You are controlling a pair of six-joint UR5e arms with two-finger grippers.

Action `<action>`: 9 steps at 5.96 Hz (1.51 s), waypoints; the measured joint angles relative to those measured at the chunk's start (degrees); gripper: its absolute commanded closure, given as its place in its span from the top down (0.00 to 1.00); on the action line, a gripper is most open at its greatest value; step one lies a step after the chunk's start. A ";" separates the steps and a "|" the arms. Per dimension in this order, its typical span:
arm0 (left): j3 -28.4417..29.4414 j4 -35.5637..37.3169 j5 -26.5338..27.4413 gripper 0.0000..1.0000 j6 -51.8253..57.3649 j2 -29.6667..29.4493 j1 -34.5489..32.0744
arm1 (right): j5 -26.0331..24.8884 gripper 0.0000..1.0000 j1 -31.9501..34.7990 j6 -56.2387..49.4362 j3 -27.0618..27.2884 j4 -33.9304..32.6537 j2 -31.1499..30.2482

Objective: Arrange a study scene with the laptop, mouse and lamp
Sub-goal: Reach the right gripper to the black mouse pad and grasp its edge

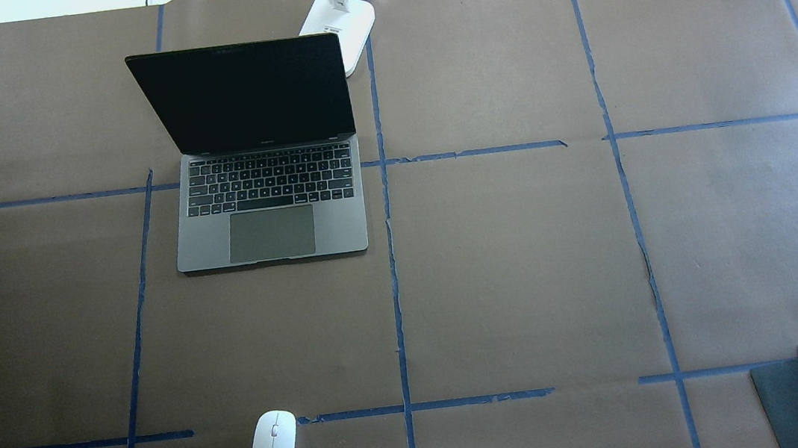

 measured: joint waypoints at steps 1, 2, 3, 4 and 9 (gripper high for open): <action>-1.29 -0.01 0.02 1.00 -0.34 0.98 -0.04 | -2.31 1.00 -4.69 7.72 0.12 8.60 -3.74; -1.67 -0.14 0.03 1.00 -0.37 1.47 0.01 | -6.31 1.00 -10.30 15.31 0.03 16.49 -7.05; -1.73 -0.22 0.06 1.00 -0.37 1.62 0.09 | -11.25 1.00 -16.42 21.83 -0.35 22.59 -9.66; -1.75 -0.25 0.15 1.00 -0.31 1.69 0.13 | -15.60 1.00 -22.00 27.13 -1.37 27.76 -11.86; -1.98 -0.26 0.28 1.00 -0.32 2.11 0.17 | -31.65 0.97 -44.77 41.49 -8.47 39.95 -16.26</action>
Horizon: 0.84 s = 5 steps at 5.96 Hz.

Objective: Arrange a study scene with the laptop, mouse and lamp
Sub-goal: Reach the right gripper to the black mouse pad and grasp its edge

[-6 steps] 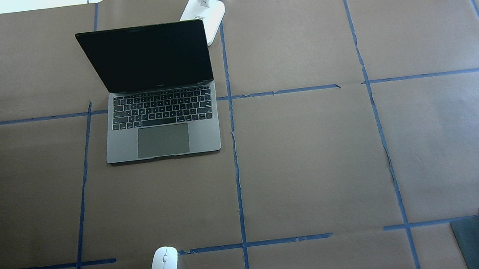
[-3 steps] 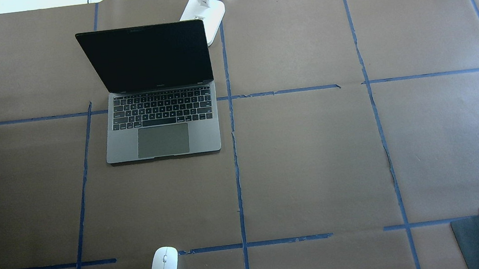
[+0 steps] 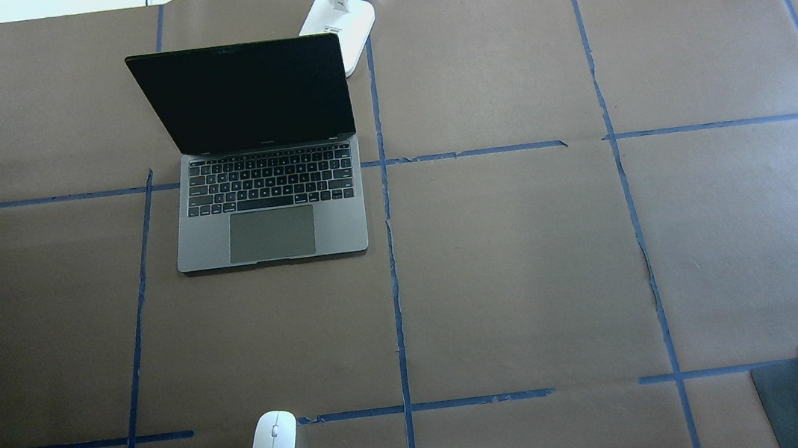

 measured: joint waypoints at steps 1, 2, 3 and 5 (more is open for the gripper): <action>-0.05 0.00 -0.04 1.00 0.02 0.00 0.00 | -0.17 0.96 -1.38 0.07 -1.68 1.72 -0.12; -0.26 0.00 -0.06 1.00 0.10 0.13 -0.02 | -0.31 0.94 -2.74 0.08 -2.33 2.35 -0.07; -0.68 0.00 -0.04 1.00 0.12 0.50 -0.06 | -0.52 0.91 -3.98 0.09 -2.51 2.48 0.12; -1.32 0.00 0.02 1.00 0.05 1.04 -0.07 | -1.44 0.54 -6.16 0.09 -2.63 2.48 0.40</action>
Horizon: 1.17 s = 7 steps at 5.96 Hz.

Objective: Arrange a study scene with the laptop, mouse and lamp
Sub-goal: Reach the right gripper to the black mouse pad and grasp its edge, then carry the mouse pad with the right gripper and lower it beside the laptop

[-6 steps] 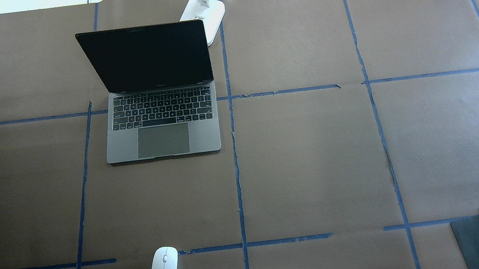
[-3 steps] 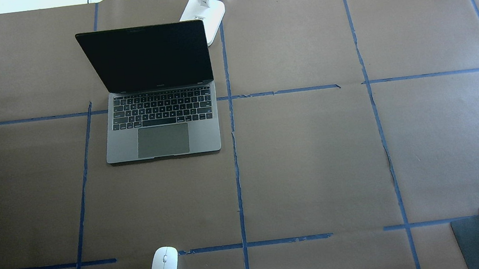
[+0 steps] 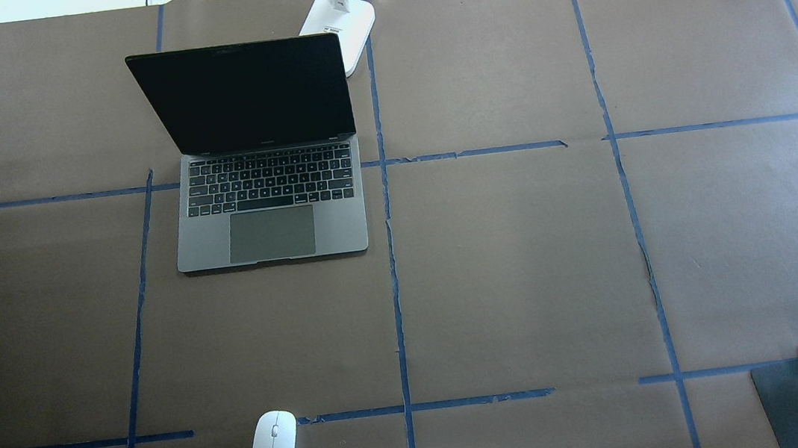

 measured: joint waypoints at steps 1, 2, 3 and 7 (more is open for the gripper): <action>-0.14 0.00 -0.02 1.00 0.05 0.10 0.01 | -0.53 0.22 -0.50 0.00 -0.10 0.00 0.03; -0.28 0.00 -0.06 1.00 0.07 0.16 0.02 | -0.86 0.04 -0.67 0.00 -0.16 0.00 0.08; -0.32 0.00 -0.08 1.00 0.08 0.19 0.05 | -0.98 0.00 -0.68 0.00 -0.16 0.01 0.13; -0.59 0.03 -0.15 1.00 0.03 0.19 0.07 | -0.94 0.00 0.19 1.36 3.14 0.40 0.72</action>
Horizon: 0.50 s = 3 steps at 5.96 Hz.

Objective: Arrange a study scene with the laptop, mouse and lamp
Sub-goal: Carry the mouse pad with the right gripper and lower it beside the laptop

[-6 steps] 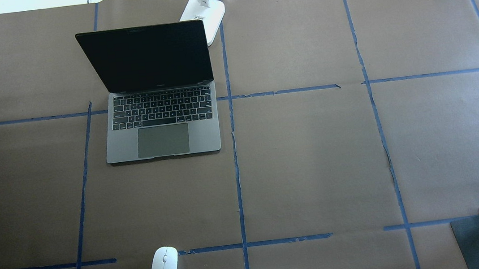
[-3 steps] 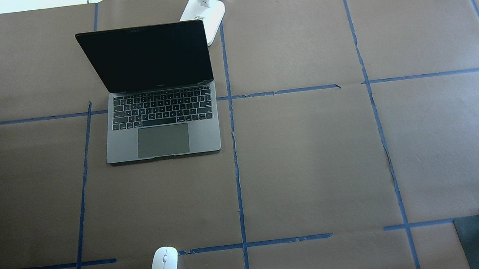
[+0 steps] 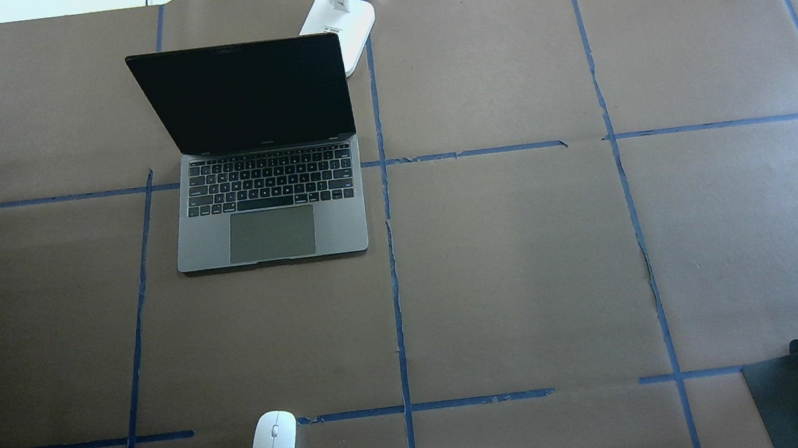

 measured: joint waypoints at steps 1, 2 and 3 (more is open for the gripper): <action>-0.19 0.04 -0.02 1.00 -0.08 0.00 0.00 | 0.23 0.00 1.39 1.01 1.16 0.00 1.30; -0.25 0.06 -0.05 1.00 -0.11 0.00 0.00 | 0.56 0.00 2.85 1.67 1.45 -0.25 4.45; -0.31 0.06 -0.08 1.00 -0.12 0.00 0.00 | 0.74 0.00 4.50 2.12 1.26 -1.78 9.41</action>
